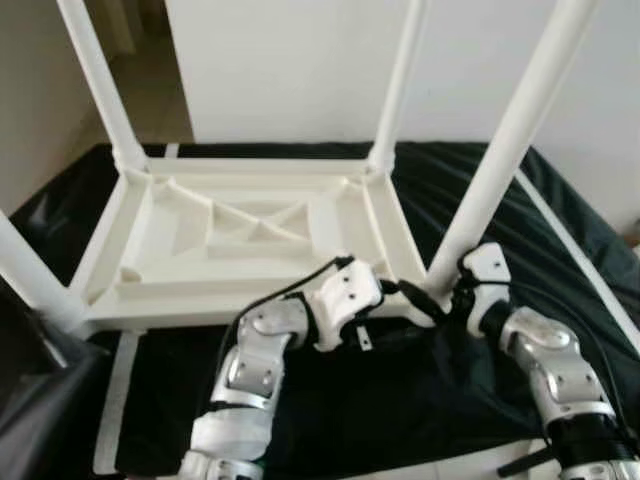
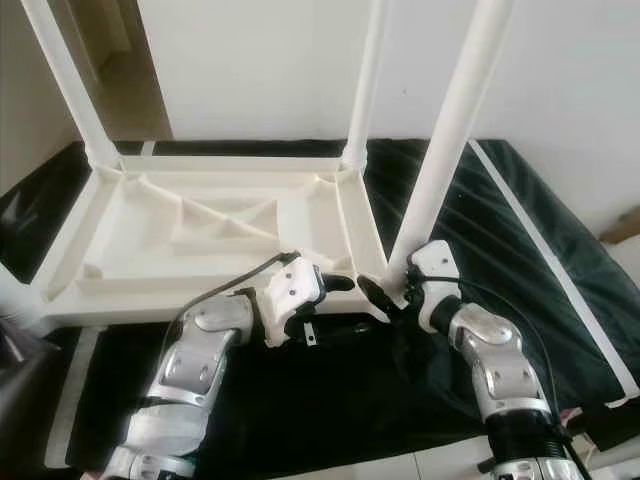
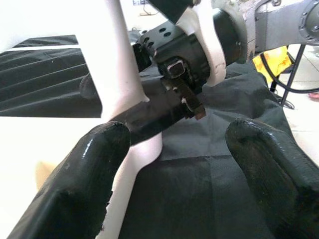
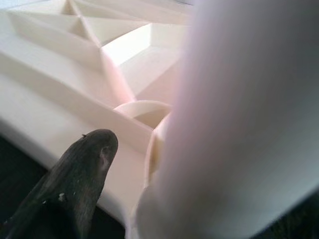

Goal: Building children table

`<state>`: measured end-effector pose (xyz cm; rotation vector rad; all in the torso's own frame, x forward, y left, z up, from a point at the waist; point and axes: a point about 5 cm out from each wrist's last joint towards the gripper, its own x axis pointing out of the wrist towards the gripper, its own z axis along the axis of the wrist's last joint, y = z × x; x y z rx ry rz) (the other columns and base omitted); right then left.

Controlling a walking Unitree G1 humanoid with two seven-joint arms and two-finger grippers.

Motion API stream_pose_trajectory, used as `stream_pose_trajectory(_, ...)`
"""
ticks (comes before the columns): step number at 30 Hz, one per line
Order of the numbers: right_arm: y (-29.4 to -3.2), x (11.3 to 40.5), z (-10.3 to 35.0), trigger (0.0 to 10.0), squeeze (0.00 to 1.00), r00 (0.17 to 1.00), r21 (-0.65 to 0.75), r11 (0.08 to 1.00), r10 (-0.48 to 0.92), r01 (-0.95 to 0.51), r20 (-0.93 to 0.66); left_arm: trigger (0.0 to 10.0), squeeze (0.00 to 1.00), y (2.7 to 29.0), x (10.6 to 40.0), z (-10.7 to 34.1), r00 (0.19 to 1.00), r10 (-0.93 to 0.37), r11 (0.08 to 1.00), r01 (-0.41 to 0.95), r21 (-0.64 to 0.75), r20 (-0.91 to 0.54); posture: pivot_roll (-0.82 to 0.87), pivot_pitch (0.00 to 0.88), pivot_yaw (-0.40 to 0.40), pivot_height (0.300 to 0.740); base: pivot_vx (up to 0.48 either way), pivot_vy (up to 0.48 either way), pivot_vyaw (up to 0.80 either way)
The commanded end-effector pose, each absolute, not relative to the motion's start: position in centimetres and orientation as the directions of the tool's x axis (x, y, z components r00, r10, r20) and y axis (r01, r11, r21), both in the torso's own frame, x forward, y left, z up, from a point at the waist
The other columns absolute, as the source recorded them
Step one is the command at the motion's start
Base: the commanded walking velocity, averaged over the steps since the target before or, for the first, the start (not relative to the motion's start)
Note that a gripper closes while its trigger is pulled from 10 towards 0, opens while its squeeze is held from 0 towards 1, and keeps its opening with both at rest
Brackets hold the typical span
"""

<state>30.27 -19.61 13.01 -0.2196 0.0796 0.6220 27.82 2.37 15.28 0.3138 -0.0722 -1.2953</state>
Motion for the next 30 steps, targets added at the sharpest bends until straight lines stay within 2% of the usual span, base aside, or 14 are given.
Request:
stream_pose_trajectory(1, -19.6, 30.7, 12.8, 5.6, 0.0, 0.79, -0.196, 0.766, 0.591, -0.613, -0.164, 10.0, 0.0, 2.3, 28.5, 15.1, 0.473, -0.879, 0.439, 0.855, 0.278, -0.066, 0.01, 0.0, -0.071, 0.74, 0.0, 0.0, 0.0)
stream_pose_trajectory(2, -19.7, 30.9, 12.8, 0.0, 0.0, 0.782, -0.202, 0.755, 0.601, -0.623, -0.166, 10.0, 0.0, 2.3, 28.5, 15.1, 0.476, -0.877, 0.442, 0.852, 0.281, -0.064, 0.01, 0.0, -0.077, 0.74, 0.0, 0.0, 0.0)
stream_pose_trajectory(10, -20.6, 30.6, 12.3, 0.0, 0.0, 0.736, -0.177, 0.715, 0.648, -0.677, -0.198, 10.0, 0.0, 2.3, 28.4, 15.2, 0.487, -0.871, 0.453, 0.845, 0.284, -0.059, 0.02, 0.0, -0.085, 0.74, 0.0, 0.0, 0.0)
stream_pose_trajectory(17, -21.0, 30.2, 11.9, 0.0, 0.0, 0.748, -0.161, 0.731, 0.637, -0.663, -0.189, 10.0, 0.0, 2.3, 28.4, 15.1, 0.488, -0.871, 0.455, 0.845, 0.282, -0.058, 0.02, 0.0, -0.084, 0.74, 0.0, 0.0, 0.0)
stream_pose_trajectory(18, -21.0, 29.9, 11.9, 10.0, 0.0, 0.763, -0.143, 0.751, 0.621, -0.644, -0.179, 10.0, 0.0, 2.3, 28.4, 15.1, 0.487, -0.871, 0.453, 0.845, 0.282, -0.06, 0.01, 0.0, -0.081, 0.74, 0.0, 0.0, 0.0)
stream_pose_trajectory(21, -21.1, 29.7, 11.8, 10.0, 0.0, 0.779, -0.126, 0.771, 0.601, -0.624, -0.176, 10.0, 0.0, 2.3, 28.3, 15.0, 0.486, -0.872, 0.452, 0.847, 0.281, -0.062, 0.01, 0.0, -0.082, 0.74, 0.0, 0.0, 0.0)
stream_pose_trajectory(22, -20.9, 29.3, 11.4, 10.0, 0.0, 0.825, -0.097, 0.825, 0.535, -0.557, -0.184, 10.0, 0.0, 2.3, 28.3, 14.9, 0.484, -0.873, 0.45, 0.85, 0.274, -0.068, 0.0, 0.0, -0.088, 0.74, 0.0, 0.0, 0.0)
stream_pose_trajectory(28, -20.3, 28.7, 11.2, 10.0, 0.0, 0.9, -0.084, 0.903, 0.404, -0.421, -0.162, 10.0, 0.0, 2.3, 28.4, 14.6, 0.485, -0.87, 0.457, 0.859, 0.23, -0.083, 0.0, 0.0, -0.092, 0.74, 0.0, 0.0, 0.0)
stream_pose_trajectory(30, -20.0, 28.3, 11.1, 10.0, 0.0, 0.937, -0.038, 0.948, 0.306, -0.317, -0.167, 10.0, 0.0, 2.4, 28.5, 14.4, 0.488, -0.868, 0.458, 0.858, 0.231, -0.095, -0.02, 0.0, -0.089, 0.74, 0.0, 0.0, 0.0)
